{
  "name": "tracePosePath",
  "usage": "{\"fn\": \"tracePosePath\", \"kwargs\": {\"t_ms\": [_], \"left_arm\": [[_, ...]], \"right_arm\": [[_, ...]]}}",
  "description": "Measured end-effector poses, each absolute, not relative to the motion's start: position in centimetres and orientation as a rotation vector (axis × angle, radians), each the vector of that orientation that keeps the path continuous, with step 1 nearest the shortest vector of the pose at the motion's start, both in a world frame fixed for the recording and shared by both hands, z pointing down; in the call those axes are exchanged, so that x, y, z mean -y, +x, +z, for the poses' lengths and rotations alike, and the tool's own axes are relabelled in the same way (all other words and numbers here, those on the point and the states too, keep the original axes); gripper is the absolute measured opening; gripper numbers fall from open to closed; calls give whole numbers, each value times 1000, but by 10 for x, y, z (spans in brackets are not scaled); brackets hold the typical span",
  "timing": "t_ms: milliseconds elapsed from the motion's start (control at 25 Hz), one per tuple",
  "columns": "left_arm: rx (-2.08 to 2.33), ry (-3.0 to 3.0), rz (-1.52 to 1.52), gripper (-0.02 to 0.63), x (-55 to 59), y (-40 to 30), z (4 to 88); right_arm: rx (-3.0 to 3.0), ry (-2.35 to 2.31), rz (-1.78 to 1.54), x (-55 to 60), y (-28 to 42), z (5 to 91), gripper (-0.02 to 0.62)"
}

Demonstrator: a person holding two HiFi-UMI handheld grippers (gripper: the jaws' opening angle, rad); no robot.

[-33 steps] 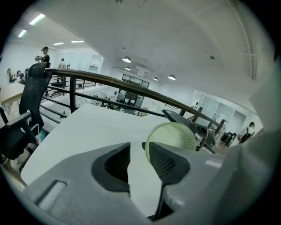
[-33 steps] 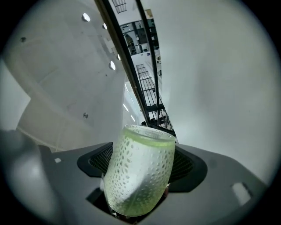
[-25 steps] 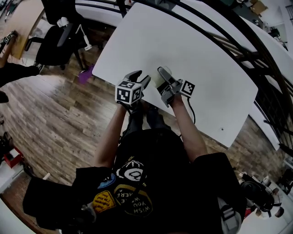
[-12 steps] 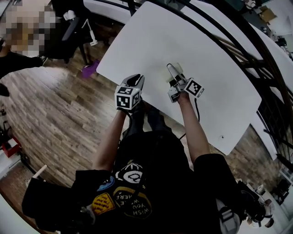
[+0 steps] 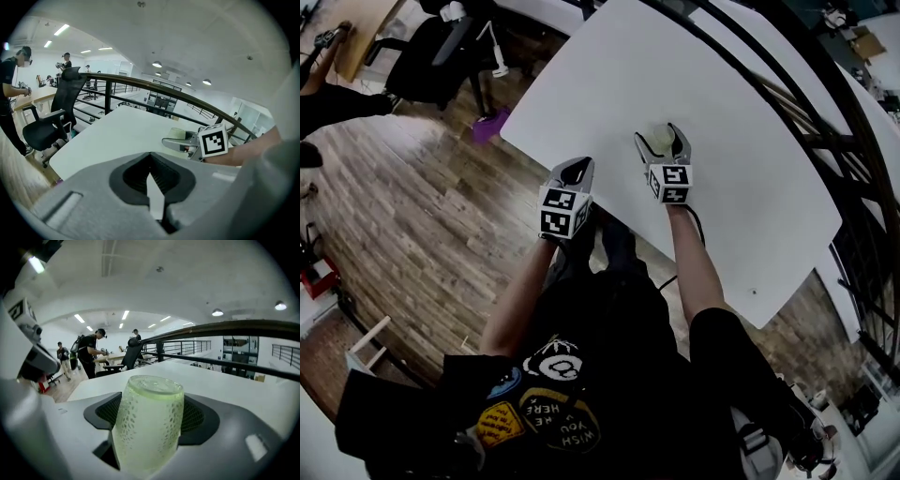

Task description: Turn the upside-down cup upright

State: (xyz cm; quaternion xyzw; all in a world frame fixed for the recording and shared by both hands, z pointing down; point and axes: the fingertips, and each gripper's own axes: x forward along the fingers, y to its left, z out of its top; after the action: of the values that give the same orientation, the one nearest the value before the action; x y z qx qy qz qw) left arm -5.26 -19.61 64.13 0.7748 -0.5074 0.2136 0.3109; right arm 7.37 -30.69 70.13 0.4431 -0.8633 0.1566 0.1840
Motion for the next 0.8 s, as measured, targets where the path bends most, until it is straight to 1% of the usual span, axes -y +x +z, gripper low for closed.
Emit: {"fn": "tracePosePath", "kwargs": {"t_ms": [80, 400, 600, 640, 720, 760, 800], "left_arm": [[1340, 2043, 556, 5, 195, -54, 640], [1365, 2056, 543, 5, 199, -67, 631], [1364, 2078, 579, 5, 203, -68, 633], [1360, 2080, 577, 5, 203, -68, 634], [1353, 2086, 564, 5, 204, -68, 633], [1351, 2090, 555, 5, 204, -67, 632], [1351, 2093, 547, 5, 204, -66, 630]], "right_arm": [[2434, 1244, 363, 309, 69, 706, 364], [2433, 1257, 222, 316, 58, 711, 364], [2443, 1191, 245, 305, 54, 724, 359], [2448, 1179, 256, 303, 54, 726, 364], [2466, 1170, 269, 300, 54, 724, 414], [2477, 1174, 272, 299, 56, 721, 449], [2489, 1184, 274, 299, 58, 716, 454]]}}
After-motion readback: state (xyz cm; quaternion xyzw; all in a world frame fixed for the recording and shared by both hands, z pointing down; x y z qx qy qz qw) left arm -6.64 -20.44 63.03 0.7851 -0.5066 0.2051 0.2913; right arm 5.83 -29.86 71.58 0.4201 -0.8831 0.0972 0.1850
